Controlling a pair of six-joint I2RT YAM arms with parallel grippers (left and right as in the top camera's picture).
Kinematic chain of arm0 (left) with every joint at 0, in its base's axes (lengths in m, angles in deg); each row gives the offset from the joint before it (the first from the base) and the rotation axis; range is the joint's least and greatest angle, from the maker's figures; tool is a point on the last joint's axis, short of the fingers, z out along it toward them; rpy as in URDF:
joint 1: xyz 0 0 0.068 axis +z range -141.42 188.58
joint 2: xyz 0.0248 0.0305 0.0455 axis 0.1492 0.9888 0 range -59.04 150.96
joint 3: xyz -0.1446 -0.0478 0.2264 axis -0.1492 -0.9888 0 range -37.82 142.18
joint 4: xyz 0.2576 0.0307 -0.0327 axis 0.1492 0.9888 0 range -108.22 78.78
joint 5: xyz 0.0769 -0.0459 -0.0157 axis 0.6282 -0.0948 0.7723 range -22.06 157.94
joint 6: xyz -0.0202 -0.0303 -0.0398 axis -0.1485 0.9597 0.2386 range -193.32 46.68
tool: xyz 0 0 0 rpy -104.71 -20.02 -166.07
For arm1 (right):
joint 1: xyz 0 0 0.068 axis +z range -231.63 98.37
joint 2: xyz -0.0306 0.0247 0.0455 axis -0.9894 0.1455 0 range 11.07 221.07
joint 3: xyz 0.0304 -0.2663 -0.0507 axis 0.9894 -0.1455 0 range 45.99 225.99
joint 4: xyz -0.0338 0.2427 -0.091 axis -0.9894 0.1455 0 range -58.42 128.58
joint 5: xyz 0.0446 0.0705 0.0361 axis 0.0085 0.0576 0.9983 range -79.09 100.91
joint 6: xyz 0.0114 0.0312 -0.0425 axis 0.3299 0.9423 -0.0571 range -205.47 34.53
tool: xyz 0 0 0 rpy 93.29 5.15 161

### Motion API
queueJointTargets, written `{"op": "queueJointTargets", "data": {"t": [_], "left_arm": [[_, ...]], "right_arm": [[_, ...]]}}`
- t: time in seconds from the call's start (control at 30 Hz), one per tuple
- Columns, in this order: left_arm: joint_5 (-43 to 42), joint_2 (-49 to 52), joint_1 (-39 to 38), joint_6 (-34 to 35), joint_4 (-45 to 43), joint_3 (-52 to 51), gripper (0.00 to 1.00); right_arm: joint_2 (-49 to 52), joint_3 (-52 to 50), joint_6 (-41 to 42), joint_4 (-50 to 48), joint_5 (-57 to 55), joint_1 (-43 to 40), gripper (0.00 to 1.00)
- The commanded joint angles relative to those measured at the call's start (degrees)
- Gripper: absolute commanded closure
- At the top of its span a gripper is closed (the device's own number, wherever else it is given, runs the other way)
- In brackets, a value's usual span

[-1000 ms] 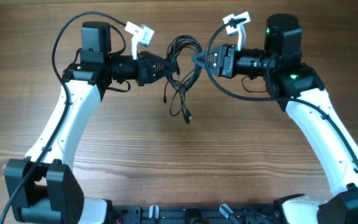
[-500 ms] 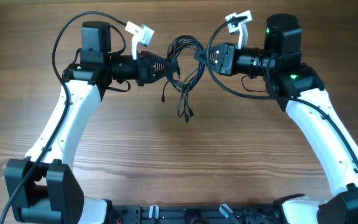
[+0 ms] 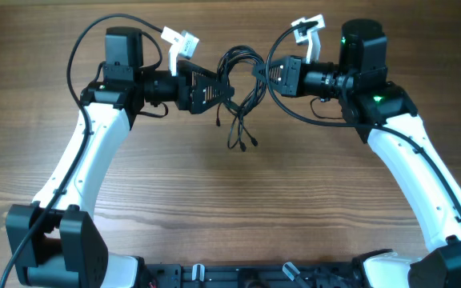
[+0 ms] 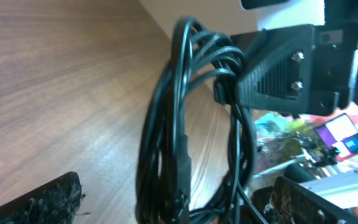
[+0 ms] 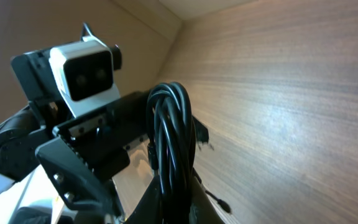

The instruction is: Untangle cables

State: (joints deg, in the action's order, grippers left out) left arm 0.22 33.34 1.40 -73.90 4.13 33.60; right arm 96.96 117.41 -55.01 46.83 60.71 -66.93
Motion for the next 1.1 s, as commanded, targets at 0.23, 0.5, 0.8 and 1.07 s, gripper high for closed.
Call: {"op": "queueJointTargets", "data": {"t": [0.23, 0.5, 0.8, 1.07], "left_arm": [[3.8, 0.2, -0.2, 16.5, -15.8, 1.2, 0.34], [23.1, 0.3, -4.7, 15.8, -7.4, 1.2, 0.39], [31.0, 0.3, -8.8, 13.0, -5.4, 1.2, 0.79], [31.1, -4.0, -5.8, 13.0, -6.0, 1.2, 0.75]], "right_arm": [[0.1, 1.2, -6.6, 3.8, -5.1, 0.1, 0.96], [0.1, 1.2, -6.5, 3.8, -5.0, 0.1, 0.96], [0.1, 1.2, -6.5, 3.9, -5.1, 0.1, 0.96], [0.1, 1.2, -9.9, 8.7, -12.9, 0.1, 0.96]]}}
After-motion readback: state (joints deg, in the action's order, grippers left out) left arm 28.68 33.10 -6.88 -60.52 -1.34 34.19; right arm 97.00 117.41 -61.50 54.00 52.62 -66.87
